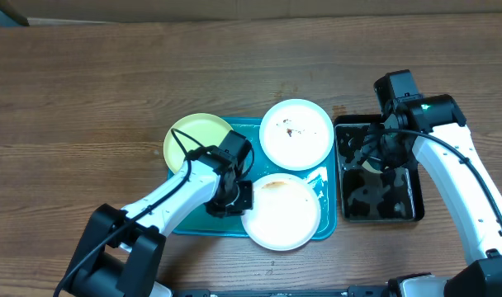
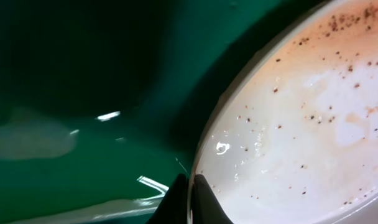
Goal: Clean dirty plates on tray and stack at the side
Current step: 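Lift the cleaned white plate off the tray with left gripper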
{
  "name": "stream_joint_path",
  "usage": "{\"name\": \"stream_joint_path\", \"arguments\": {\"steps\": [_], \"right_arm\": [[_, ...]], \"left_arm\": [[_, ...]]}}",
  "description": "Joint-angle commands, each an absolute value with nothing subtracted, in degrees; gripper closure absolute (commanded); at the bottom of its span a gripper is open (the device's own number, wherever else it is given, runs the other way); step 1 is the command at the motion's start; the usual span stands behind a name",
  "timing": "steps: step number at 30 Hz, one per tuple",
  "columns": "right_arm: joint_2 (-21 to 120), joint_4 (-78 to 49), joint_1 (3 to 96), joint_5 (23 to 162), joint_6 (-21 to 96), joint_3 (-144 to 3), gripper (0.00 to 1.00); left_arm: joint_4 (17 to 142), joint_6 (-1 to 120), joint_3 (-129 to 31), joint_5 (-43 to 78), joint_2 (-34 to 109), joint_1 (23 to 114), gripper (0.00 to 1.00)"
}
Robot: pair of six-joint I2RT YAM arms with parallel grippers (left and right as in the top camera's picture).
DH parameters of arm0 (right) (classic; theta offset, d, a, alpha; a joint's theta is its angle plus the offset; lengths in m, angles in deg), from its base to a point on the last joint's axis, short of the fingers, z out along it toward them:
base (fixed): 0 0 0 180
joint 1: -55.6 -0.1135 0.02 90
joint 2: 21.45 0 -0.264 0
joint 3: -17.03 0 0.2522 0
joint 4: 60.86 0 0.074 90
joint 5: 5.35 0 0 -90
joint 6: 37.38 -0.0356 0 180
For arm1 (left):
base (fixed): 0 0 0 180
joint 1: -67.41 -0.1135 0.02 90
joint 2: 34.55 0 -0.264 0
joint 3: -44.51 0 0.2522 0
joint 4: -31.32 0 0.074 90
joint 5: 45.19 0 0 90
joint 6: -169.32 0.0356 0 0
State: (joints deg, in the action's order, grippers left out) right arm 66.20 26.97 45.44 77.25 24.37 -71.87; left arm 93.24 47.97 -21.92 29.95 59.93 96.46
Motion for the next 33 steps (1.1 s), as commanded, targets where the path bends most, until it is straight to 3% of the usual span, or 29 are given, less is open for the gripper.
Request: {"name": "stream_joint_path", "arguments": {"steps": [1, 9, 22, 33], "right_arm": [[65.6, 26.6, 45.7, 77.3, 24.9, -73.3, 0.96], [65.7, 23.5, 45.7, 76.8, 25.2, -73.3, 0.96], [68.7, 21.1, 45.7, 77.0, 27.4, -73.2, 0.96], [69.1, 19.4, 45.7, 77.0, 27.4, -72.4, 0.96]], "left_arm": [[96.8, 49.8, -26.1, 39.1, 57.1, 94.7, 0.96], [109.1, 51.5, -36.5, 52.9, 52.0, 93.5, 0.96], [114.5, 51.1, -45.4, 65.9, 51.9, 94.4, 0.96], [116.3, 49.5, -47.5, 82.6, 51.9, 104.7, 0.96]]}}
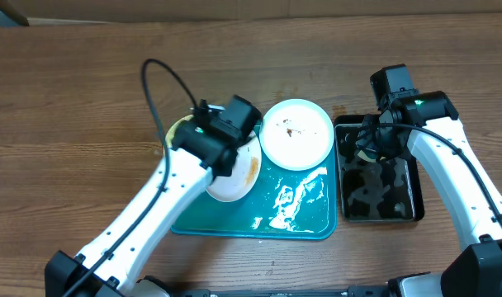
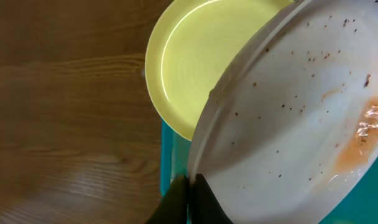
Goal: Clean dirty plates on tray and stack at the side
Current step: 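Lift the cleaned white plate off the tray with left gripper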
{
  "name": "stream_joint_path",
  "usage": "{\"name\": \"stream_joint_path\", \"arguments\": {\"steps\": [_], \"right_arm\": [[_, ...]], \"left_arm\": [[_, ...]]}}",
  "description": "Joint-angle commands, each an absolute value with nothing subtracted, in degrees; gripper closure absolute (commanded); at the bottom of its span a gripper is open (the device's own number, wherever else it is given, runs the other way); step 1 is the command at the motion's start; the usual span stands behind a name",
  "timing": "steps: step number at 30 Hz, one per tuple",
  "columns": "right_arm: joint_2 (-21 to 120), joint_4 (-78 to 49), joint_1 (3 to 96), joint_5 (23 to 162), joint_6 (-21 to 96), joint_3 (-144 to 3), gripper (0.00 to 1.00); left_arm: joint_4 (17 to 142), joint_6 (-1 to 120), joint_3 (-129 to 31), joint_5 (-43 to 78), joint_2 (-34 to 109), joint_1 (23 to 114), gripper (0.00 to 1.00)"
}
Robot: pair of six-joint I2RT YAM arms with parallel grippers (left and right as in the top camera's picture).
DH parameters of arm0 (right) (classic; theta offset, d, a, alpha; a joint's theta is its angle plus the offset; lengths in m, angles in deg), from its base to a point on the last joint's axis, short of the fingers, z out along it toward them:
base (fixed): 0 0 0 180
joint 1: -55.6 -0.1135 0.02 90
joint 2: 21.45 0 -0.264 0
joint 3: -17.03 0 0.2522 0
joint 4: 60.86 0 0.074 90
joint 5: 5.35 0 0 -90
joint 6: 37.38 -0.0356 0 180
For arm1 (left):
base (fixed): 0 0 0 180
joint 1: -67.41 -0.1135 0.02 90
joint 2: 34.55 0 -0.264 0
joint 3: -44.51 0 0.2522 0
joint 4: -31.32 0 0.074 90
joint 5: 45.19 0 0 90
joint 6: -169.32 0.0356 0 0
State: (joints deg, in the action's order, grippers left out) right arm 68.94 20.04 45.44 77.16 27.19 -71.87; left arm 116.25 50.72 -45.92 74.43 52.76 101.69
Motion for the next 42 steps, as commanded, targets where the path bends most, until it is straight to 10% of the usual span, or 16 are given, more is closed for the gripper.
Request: {"name": "stream_joint_path", "arguments": {"steps": [1, 19, 32, 42], "right_arm": [[69.1, 19.1, 45.7, 77.0, 27.5, -72.0, 0.96], [69.1, 17.2, 45.7, 77.0, 27.4, -68.9, 0.96], [69.1, 17.3, 45.7, 77.0, 27.4, -68.9, 0.96], [69.1, 14.4, 47.7, 83.3, 32.1, -68.9, 0.96]], "left_arm": [[116.3, 49.5, -47.5, 84.9, 51.9, 106.3, 0.96], [113.8, 47.1, -47.4, 109.8, 53.7, 121.9, 0.96], [113.9, 46.9, -47.4, 109.3, 53.7, 121.9, 0.96], [114.2, 46.7, -48.1, 86.9, 53.2, 108.9, 0.96]]}}
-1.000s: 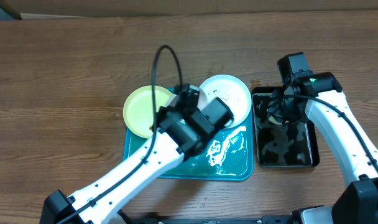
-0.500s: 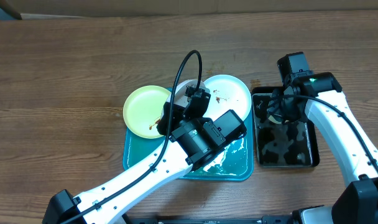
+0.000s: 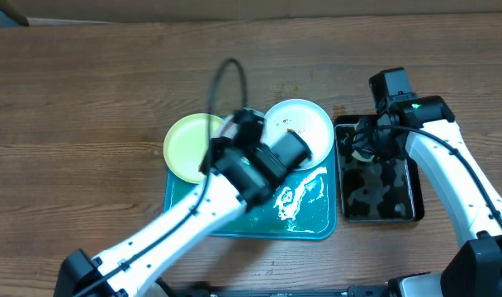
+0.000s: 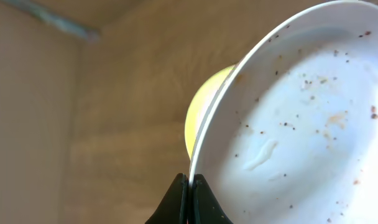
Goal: Clean dirty plates on tray and stack at the side
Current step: 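Lift the cleaned white plate off the tray with left gripper, then carry the white plate left and set it on the table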
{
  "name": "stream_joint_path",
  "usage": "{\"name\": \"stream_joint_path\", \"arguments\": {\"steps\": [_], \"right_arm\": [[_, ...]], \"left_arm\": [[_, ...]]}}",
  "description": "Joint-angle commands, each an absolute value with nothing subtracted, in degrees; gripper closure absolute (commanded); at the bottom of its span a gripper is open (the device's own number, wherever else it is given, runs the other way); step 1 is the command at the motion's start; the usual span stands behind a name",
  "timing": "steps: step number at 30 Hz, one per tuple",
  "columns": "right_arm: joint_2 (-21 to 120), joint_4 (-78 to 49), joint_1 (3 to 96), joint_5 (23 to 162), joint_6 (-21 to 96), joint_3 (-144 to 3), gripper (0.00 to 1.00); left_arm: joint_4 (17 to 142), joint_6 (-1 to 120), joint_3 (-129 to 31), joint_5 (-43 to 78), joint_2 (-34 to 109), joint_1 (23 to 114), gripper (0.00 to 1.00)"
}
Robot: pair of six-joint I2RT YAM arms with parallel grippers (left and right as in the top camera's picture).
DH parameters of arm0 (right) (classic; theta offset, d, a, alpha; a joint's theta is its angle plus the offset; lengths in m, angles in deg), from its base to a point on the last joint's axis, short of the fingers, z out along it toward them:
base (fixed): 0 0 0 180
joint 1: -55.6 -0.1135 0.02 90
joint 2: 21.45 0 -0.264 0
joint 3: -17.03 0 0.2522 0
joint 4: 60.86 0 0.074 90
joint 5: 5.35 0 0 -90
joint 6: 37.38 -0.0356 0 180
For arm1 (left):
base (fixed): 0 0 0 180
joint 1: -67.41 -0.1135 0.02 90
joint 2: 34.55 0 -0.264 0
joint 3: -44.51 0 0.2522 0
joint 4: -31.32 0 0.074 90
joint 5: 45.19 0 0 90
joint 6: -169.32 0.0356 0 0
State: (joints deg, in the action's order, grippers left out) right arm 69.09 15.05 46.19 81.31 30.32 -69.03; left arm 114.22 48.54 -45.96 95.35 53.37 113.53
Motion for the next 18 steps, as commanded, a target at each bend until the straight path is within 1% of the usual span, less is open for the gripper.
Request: {"name": "stream_joint_path", "arguments": {"steps": [1, 7, 13, 14, 18], "right_arm": [[69.1, 14.1, 48.7, 83.5, 32.1, -68.9, 0.96], [69.1, 12.7, 53.8, 88.6, 35.4, -68.5, 0.96], [69.1, 10.2, 55.6, 93.6, 39.6, -63.8, 0.96], [69.2, 8.6, 55.6, 93.8, 39.6, -61.8, 0.96], [69.2, 3.6, 55.6, 93.7, 39.6, -57.2, 0.96]], "left_arm": [[114.0, 46.8, -48.6, 83.9, 53.0, 106.3, 0.96], [112.0, 50.6, -50.5, 66.8, 52.5, 90.3, 0.96], [109.8, 53.1, -50.5, 51.8, 52.5, 71.8, 0.96], [109.3, 53.6, -50.5, 49.2, 52.5, 67.1, 0.96], [108.1, 53.6, -50.4, 48.0, 52.7, 56.9, 0.96]]}}
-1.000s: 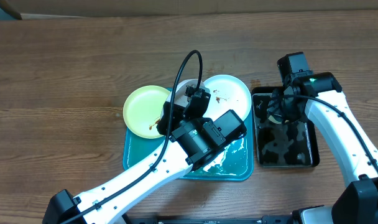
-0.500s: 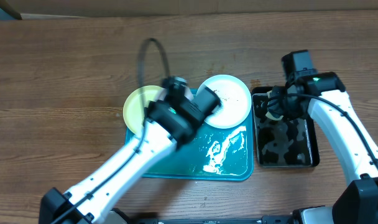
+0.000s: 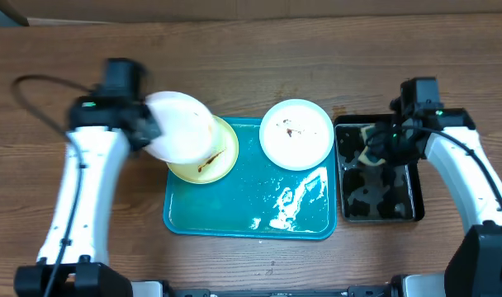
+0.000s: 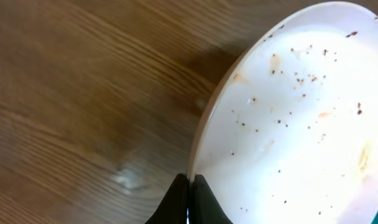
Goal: Clean dirty plates on tray and stack at the side
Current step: 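Carry the white plate left and set it on the table, then release the plate and move left gripper toward the yellow plate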
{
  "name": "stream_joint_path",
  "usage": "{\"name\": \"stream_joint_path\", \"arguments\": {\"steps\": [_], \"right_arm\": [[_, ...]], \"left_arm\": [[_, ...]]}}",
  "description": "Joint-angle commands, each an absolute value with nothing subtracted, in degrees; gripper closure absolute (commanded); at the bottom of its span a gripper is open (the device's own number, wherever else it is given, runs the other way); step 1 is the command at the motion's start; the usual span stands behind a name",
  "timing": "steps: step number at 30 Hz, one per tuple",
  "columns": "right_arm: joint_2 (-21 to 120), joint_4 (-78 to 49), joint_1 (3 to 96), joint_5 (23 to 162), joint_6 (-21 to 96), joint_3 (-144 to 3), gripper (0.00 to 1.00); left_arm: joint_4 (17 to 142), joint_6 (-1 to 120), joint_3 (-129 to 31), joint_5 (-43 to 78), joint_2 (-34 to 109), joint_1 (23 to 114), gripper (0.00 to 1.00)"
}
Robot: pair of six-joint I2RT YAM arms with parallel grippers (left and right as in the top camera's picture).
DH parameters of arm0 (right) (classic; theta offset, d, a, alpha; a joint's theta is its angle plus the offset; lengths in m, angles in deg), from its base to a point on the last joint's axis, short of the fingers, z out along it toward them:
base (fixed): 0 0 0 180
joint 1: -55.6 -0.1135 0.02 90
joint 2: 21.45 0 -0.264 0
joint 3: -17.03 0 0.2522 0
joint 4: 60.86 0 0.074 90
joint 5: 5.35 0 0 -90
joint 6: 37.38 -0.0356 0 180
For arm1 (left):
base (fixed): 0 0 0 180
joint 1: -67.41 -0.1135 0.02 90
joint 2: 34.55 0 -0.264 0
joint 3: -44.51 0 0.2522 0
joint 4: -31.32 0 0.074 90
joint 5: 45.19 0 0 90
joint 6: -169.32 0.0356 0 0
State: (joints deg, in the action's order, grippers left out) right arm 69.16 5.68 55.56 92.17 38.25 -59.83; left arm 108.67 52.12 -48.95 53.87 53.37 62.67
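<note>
My left gripper (image 4: 189, 186) is shut on the rim of a white plate (image 4: 301, 118) speckled with crumbs and faint orange smears. In the overhead view my left gripper (image 3: 150, 132) holds the white plate (image 3: 181, 124) over the left part of a yellow plate (image 3: 222, 153). The yellow plate carries a brown smear and lies at the back left of the teal tray (image 3: 226, 210). A second dirty white plate (image 3: 296, 134) rests at the tray's back right. My right gripper (image 3: 381, 147) is down inside the black bin (image 3: 416, 198), its fingers hidden.
White wet streaks (image 3: 292, 202) lie on the tray's right half. A pale yellowish lump (image 3: 368, 155) sits in the bin by my right gripper. Bare wooden table (image 3: 86, 49) surrounds the tray on all sides.
My left arm was stretched over the tray's middle with the plate held high. It now stands at the far left, with the plate over the yellow plate's left side. A brown smear now shows on the yellow plate.
My left gripper was first shut on the rim of the white plate lying at the tray's front. Then the plate was tilted over the yellow plate with orange sauce on it. Later it was high above the tray, and now it is at the left. My right gripper stayed in the bin.
</note>
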Motion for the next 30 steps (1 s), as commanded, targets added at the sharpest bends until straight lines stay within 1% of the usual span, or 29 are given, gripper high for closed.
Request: {"name": "stream_joint_path", "arguments": {"steps": [1, 5, 11, 22, 25, 29, 30], "right_arm": [[69.2, 2.2, 55.6, 93.7, 39.6, -56.2, 0.96], [69.2, -3.4, 55.6, 93.7, 39.6, -52.2, 0.96], [69.2, -8.3, 55.6, 93.7, 39.6, -47.9, 0.96], [69.2, -8.7, 55.6, 93.7, 39.6, -46.7, 0.96], [69.2, -8.4, 55.6, 93.7, 39.6, -46.7, 0.96], [69.2, -8.4, 55.6, 93.7, 39.6, -46.7, 0.96], [69.2, -8.4, 55.6, 93.7, 39.6, -46.7, 0.96]], "left_arm": [[107.7, 53.6, -50.4, 48.0, 52.8, 54.7, 0.96], [106.2, 53.4, -50.3, 48.0, 54.3, 47.0, 0.96], [105.7, 53.4, -50.3, 49.1, 58.5, 41.5, 0.96], [105.7, 53.5, -50.3, 55.9, 68.7, 40.3, 0.96], [105.7, 53.4, -50.3, 58.9, 70.0, 40.3, 0.96], [105.7, 53.4, -50.3, 59.1, 70.2, 40.3, 0.96], [106.0, 53.6, -50.3, 58.3, 70.2, 40.3, 0.90]]}}
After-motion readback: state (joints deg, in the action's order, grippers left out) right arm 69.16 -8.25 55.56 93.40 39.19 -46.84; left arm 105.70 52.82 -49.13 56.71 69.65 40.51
